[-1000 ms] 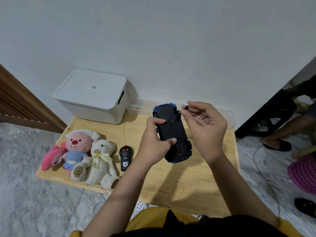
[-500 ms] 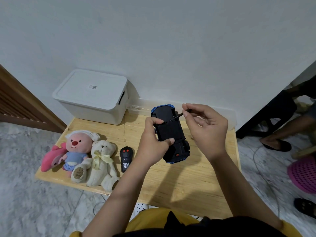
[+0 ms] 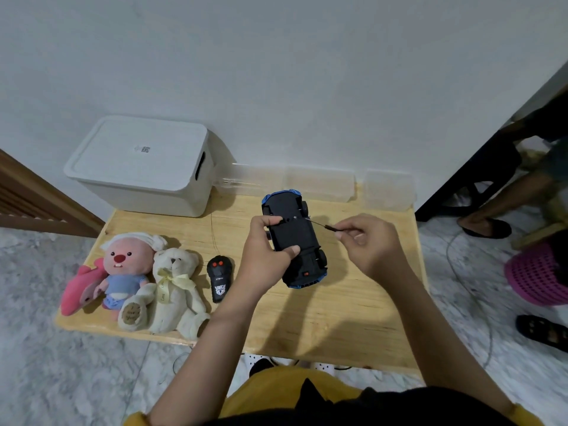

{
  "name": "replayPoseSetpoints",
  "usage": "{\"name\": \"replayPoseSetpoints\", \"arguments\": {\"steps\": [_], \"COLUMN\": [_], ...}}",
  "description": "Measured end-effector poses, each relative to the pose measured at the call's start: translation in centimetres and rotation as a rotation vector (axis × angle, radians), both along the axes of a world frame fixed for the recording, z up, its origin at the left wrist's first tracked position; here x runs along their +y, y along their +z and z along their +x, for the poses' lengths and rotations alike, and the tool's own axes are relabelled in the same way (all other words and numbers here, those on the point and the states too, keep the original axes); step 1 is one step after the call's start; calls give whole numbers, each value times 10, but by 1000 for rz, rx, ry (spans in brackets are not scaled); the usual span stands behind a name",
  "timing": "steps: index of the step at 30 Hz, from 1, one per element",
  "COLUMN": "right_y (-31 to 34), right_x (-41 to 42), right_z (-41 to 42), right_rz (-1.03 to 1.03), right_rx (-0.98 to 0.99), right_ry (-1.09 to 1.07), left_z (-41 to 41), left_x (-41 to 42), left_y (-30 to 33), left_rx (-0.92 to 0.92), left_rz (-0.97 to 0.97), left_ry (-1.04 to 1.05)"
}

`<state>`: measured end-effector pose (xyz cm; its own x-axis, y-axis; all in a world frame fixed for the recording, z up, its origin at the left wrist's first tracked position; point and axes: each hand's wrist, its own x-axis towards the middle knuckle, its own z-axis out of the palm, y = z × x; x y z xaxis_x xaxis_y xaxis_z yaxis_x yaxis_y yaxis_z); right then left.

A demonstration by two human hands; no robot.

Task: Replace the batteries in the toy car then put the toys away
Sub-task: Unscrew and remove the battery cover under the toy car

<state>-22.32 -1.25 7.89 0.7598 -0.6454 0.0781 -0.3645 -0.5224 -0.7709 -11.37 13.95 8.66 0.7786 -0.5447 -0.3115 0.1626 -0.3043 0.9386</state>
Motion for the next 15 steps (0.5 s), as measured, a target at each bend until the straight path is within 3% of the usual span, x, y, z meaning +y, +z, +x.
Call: {"name": "replayPoseSetpoints", "arguments": {"steps": [4, 9, 15], "right_y": [-47, -107, -149], "right_x": [2, -4, -9], "right_z": [-17, -30, -39], "right_rz": [-22, 59, 38], "right_rx": [-90, 223, 315], "right_ry": [-178, -309, -365], "left_z": [-1, -2, -3], "left_x": [1, 3, 4], "left_y": [-11, -22, -29], "left_rx": [28, 61, 64], "left_rz": [46, 73, 100], "left_ry": [-14, -45, -80]}}
